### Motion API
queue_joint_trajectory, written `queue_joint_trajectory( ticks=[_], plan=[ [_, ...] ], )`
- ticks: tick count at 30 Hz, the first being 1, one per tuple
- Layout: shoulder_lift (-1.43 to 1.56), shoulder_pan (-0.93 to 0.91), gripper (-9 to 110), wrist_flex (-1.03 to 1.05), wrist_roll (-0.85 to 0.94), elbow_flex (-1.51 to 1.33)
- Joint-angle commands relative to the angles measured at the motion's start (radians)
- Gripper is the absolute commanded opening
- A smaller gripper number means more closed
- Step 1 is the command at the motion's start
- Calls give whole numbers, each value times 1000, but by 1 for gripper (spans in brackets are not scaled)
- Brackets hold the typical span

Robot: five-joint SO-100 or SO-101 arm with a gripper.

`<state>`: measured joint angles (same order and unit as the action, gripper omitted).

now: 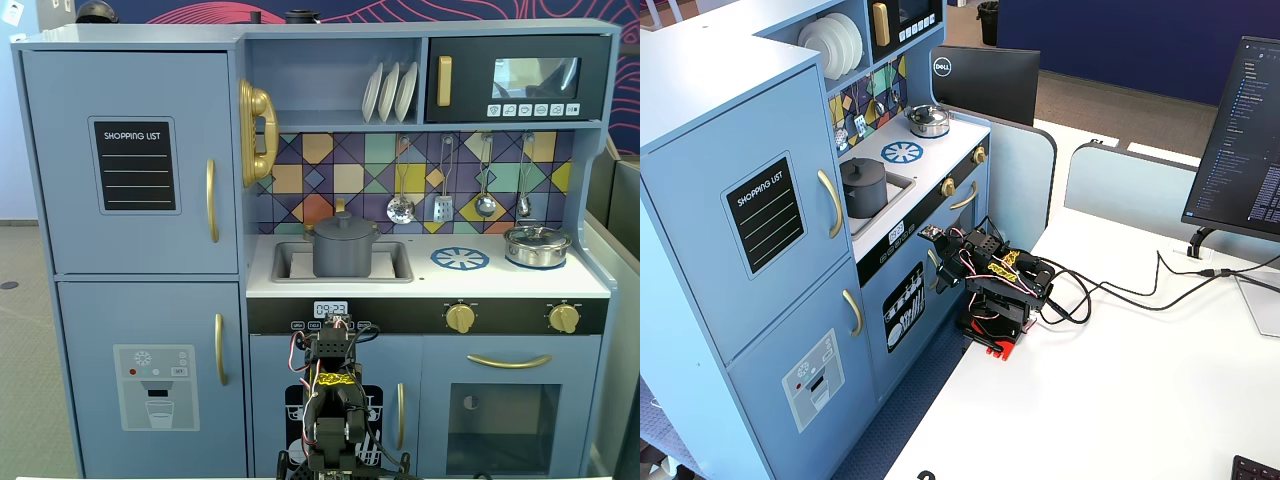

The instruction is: Take off the lid from the gray recipient and place it on the counter

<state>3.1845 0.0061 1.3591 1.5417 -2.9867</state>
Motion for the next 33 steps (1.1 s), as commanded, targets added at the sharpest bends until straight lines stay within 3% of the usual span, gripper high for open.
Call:
queue_joint_trajectory(
  ticks=[1,17,22,33],
  plan=[
    [-6,-57,0,172,8,-15],
    [-6,-63,0,161,28,-14],
    [-31,-81,0,-23,37,101],
    [-314,-74,0,-574,84,752]
  ],
)
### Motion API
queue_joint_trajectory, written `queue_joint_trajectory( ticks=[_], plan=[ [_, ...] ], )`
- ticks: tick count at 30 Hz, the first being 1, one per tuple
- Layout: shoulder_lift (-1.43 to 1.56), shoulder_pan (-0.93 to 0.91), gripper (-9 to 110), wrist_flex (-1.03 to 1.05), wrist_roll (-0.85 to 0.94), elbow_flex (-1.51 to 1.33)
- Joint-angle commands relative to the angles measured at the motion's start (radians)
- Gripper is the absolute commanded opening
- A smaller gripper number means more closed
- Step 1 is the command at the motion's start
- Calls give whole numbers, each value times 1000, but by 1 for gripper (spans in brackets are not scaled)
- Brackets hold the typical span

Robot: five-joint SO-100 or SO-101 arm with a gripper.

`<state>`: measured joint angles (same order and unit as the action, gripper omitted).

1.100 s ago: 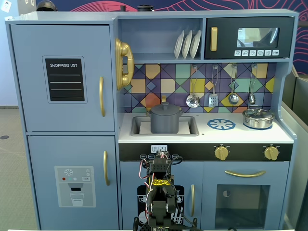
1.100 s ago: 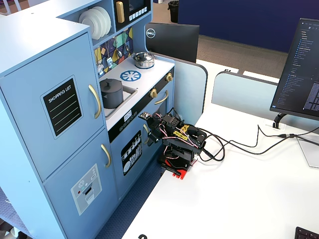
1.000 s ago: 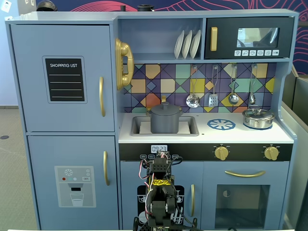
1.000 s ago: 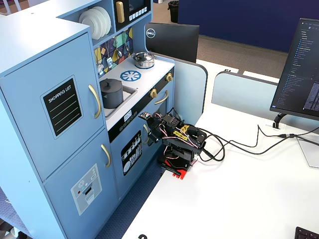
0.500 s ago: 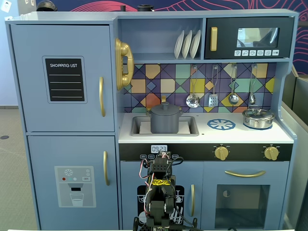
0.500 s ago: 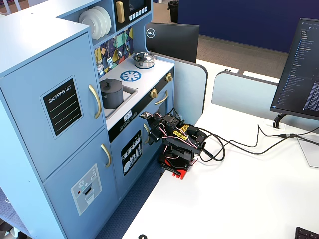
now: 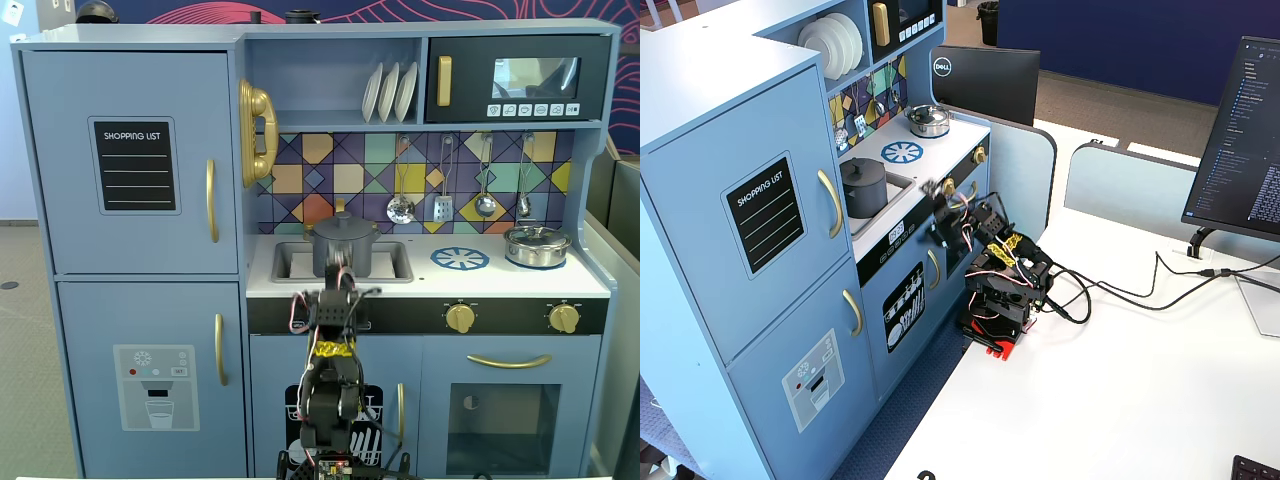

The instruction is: Take off the lid from the gray recipient and place it on the counter

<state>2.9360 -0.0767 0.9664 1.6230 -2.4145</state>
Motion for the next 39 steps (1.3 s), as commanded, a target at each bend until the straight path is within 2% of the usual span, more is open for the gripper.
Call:
queue_joint_trajectory(
  ticks=[1,8,16,25,39],
  plan=[
    [-86,9,0,-213,21,221],
    [-175,35,0,-451,55,337],
    [-222,46,2,-560,69,293],
    [-367,26,17,-723,18,298],
    [-546,9,15,-867,5,322]
  ],
)
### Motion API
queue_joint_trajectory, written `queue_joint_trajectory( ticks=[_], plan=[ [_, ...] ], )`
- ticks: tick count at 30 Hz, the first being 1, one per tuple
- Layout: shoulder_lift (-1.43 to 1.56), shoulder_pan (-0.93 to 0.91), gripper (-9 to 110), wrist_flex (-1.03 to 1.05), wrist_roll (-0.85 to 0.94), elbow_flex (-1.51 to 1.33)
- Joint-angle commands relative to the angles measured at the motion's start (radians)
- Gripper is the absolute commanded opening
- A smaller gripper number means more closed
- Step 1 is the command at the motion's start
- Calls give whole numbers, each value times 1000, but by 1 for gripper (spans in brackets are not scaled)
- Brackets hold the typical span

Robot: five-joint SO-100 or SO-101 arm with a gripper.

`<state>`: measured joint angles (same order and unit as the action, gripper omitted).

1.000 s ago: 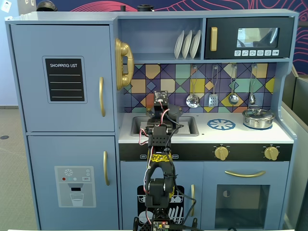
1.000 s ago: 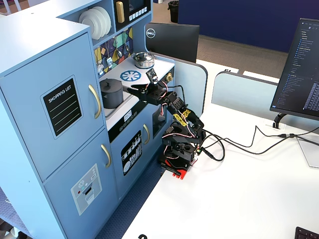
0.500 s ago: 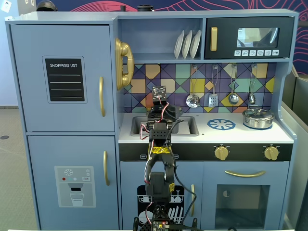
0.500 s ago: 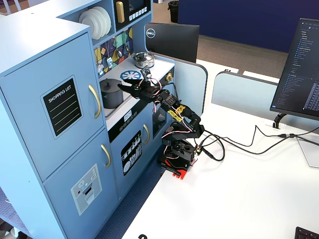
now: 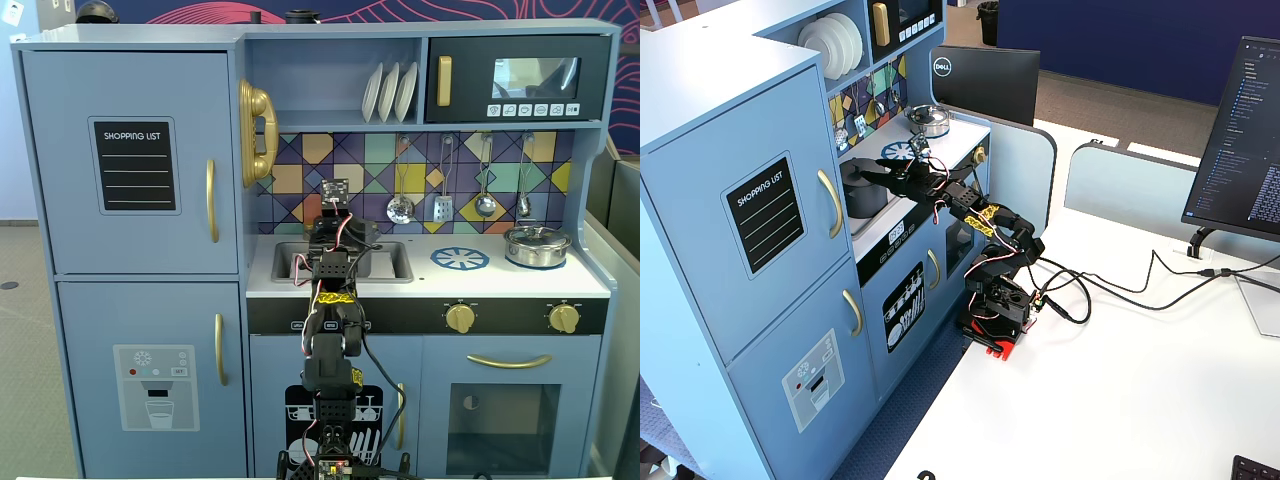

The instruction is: Take off the lid from the gray recipient and place it on the counter

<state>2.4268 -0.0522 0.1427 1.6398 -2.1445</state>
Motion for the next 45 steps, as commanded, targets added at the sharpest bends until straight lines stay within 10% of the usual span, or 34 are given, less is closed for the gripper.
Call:
queue_joint_trajectory(
  ticks=[1,45],
  plan=[
    [-49,-15,15,-54,-12,55],
    [-279,-20,0,-147,54,394]
  ],
)
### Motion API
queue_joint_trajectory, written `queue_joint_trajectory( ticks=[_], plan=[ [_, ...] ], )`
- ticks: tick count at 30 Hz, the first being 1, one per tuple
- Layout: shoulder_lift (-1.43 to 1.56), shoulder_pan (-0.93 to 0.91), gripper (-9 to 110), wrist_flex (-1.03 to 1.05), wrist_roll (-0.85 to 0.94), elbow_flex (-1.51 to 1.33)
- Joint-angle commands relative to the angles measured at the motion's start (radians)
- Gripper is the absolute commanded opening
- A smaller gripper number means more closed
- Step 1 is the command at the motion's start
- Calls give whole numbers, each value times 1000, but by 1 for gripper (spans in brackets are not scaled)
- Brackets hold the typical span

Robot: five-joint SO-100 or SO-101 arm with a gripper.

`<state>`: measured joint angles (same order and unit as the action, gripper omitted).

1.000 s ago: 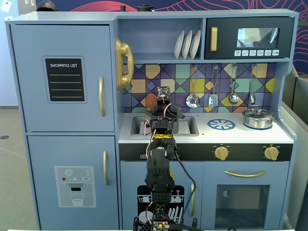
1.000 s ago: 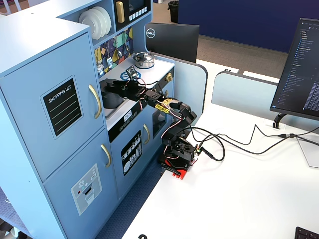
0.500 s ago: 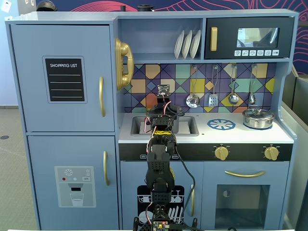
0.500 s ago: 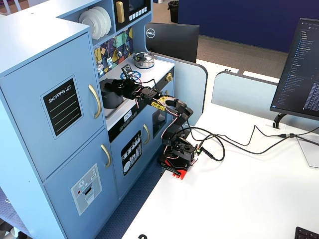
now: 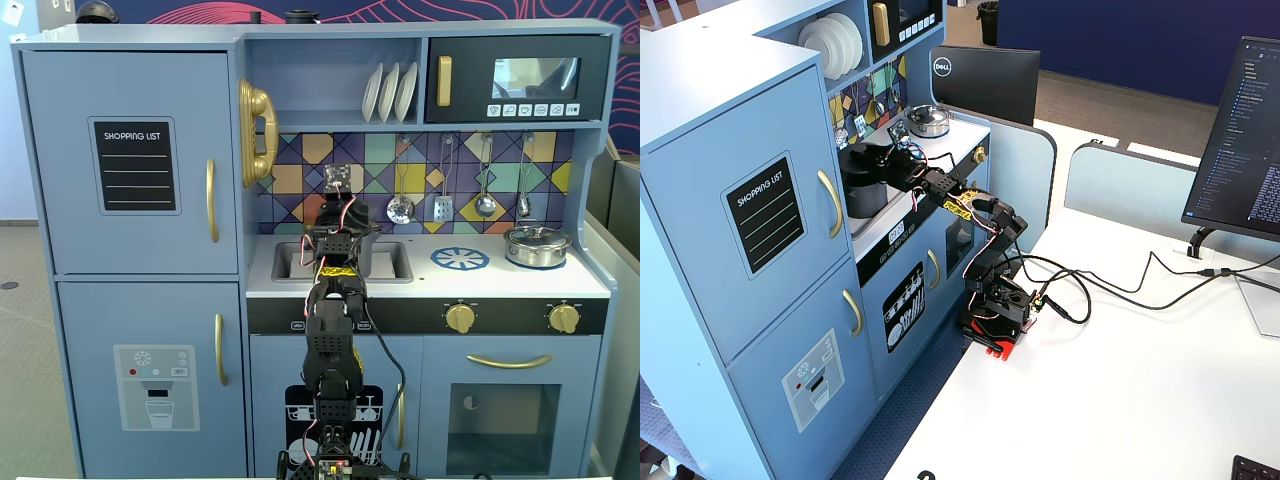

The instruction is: Take off the lid from the gray recipient and place it on the counter

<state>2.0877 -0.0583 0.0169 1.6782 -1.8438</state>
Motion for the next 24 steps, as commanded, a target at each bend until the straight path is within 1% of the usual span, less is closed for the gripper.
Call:
queue_joint_trajectory(
  ticks=[1,4,10,15,20,24],
  plan=[
    [64,-31,0,-9,17,98],
    [75,-103,0,2,8,98],
    [83,-305,0,17,-49,81],
    [77,-440,0,-14,-74,6],
    [9,-512,0,-71,-104,-67],
    [-49,-518,0,-127,-101,-110]
  ],
)
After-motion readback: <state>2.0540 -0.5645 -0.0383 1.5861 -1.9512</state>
